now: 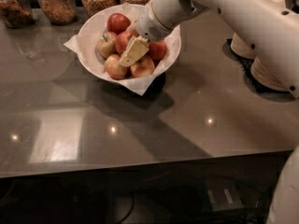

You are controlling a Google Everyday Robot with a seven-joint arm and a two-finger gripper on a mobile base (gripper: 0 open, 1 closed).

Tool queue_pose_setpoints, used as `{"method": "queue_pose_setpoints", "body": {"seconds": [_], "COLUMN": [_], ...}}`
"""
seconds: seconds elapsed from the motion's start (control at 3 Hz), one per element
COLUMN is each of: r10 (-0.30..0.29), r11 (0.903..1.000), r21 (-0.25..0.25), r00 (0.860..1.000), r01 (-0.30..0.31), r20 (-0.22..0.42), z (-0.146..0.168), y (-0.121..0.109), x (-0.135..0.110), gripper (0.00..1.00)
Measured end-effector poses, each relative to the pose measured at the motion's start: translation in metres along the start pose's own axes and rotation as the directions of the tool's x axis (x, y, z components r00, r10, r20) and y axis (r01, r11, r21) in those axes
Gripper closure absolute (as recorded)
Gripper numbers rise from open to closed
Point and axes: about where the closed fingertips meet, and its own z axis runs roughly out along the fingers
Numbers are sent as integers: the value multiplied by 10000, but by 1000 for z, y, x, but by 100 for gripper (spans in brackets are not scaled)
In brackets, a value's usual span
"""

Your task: Pick apple from white bowl

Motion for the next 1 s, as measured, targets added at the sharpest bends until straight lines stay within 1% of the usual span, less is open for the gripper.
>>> {"method": "queue_pose_setpoints", "body": {"seconds": [0.33,1.0], "r10": [-5,-195], "r11": [10000,9998], "r21": [-5,63], "r00": [10000,9998], "r01": [5,195], "r20": [-3,22], "z": [0,-9], "y": [0,2], "x": [0,-1], "gripper": [49,95]}}
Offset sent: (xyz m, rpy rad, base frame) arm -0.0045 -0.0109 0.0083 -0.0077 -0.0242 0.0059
